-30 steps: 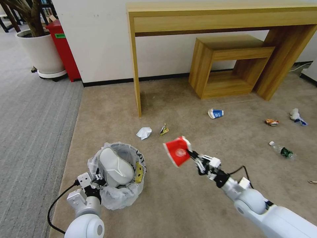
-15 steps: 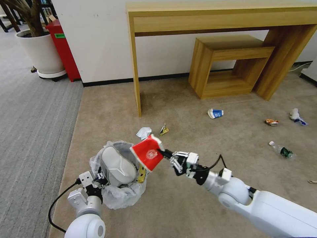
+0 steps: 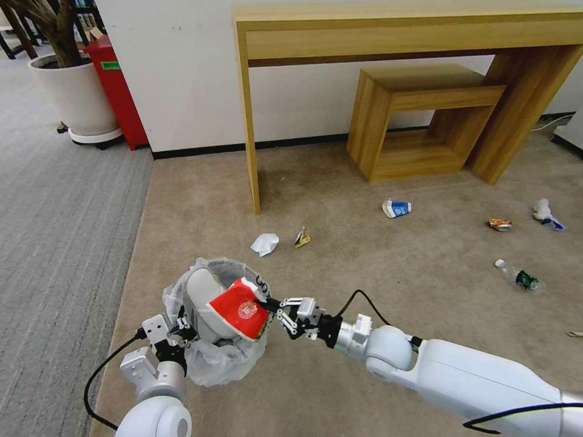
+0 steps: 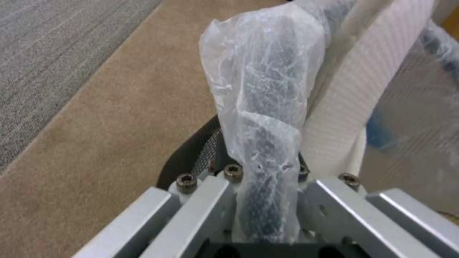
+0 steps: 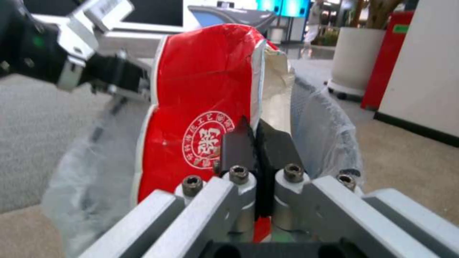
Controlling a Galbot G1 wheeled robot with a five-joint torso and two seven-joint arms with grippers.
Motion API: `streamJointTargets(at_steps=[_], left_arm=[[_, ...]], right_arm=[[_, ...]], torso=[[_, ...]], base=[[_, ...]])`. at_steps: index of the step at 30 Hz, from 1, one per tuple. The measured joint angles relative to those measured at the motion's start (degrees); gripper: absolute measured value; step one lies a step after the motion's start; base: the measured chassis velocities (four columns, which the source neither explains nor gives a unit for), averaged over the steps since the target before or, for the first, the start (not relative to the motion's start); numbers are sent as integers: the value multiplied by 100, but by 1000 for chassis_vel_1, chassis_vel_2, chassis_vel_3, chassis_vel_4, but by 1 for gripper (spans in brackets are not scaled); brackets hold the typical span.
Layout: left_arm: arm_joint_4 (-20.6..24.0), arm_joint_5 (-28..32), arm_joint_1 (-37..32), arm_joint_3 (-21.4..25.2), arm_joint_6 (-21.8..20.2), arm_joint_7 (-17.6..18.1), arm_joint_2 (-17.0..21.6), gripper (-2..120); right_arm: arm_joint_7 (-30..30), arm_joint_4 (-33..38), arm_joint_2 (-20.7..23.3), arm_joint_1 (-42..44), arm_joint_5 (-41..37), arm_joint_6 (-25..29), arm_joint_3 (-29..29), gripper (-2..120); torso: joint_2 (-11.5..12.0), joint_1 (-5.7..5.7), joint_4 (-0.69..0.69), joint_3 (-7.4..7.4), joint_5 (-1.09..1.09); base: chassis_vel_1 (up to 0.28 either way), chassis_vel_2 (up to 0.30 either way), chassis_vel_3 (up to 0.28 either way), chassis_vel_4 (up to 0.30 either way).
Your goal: Pick up the trash bin and place the garbage on the floor into it.
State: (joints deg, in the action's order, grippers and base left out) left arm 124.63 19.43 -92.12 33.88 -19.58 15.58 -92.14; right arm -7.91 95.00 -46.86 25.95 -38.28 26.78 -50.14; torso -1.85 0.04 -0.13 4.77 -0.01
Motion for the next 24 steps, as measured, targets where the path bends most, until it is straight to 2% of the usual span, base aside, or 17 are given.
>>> streamJointTargets(at_steps=[9,12,14,16,17,20,23,24], left_arm=[[-36,3,6,8,17,-8,0,1],[-66,-2,12,-17,26,-19,0,1],[-77,-4,16,-23,28,-23,0,1],[-96,-9,22,-24,33,-25,0,1],[-96,-9,22,-24,33,-25,0,1],[-115,-9,27,-33,45,-29,0,1],[-128,-9,29,-45,46,-32,0,1],[-137,-9,36,-47,46,-31,0,1]], right_arm=[[300,-53,-133,-73,103,-256,-151,0],[428,-34,-121,-79,146,-413,-137,14],[463,-35,-126,-70,156,-434,-128,18],[592,-31,-137,-39,229,-517,-112,28],[592,-31,-137,-39,229,-517,-112,28],[756,-81,-178,-22,315,-585,-106,43],[839,-104,-211,-19,352,-626,-106,49],[928,-126,-242,-18,417,-702,-109,58]], torso=[[0,0,0,0,1],[0,0,-1,0,1],[0,0,0,0,0],[0,0,-1,0,1],[0,0,-1,0,1],[0,0,-1,0,1],[0,0,-1,0,1],[0,0,0,0,1]], base=[[0,0,0,0],[0,0,0,0],[0,0,0,0],[0,0,0,0],[0,0,0,0],[0,0,0,0],[0,0,0,0],[0,0,0,0]])
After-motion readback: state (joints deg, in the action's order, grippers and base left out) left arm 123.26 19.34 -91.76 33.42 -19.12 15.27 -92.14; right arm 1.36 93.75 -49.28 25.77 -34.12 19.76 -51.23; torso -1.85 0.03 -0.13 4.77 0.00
